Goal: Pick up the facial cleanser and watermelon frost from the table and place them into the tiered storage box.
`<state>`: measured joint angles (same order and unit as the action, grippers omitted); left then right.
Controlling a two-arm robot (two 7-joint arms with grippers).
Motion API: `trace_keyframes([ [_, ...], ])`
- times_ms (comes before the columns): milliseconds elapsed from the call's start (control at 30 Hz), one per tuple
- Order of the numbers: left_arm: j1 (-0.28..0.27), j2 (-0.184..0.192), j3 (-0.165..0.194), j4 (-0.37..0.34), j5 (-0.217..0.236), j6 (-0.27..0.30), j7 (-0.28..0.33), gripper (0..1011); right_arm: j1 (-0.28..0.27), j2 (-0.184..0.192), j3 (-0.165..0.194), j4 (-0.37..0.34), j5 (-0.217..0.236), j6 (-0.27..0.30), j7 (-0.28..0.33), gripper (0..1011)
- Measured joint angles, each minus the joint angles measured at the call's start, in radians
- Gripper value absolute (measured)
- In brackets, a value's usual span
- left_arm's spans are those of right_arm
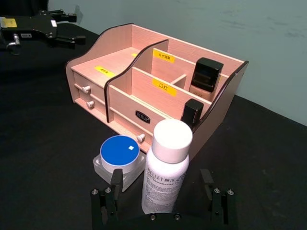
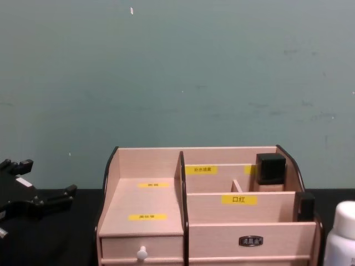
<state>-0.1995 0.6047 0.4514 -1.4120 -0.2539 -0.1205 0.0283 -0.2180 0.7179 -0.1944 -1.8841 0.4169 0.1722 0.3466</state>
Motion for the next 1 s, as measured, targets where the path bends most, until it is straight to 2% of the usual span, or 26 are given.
trace_keyframes([
  [400,0.0,0.0,0.0,0.0,0.0,0.0,0.0,1001,0.041,-0.052,-0.017,0.051,-0.033,-0.002,0.022,1002],
  [1000,0.0,0.0,0.0,0.0,0.0,0.0,0.0,1001,0.083,-0.094,-0.029,0.095,-0.06,-0.003,0.034,1002],
])
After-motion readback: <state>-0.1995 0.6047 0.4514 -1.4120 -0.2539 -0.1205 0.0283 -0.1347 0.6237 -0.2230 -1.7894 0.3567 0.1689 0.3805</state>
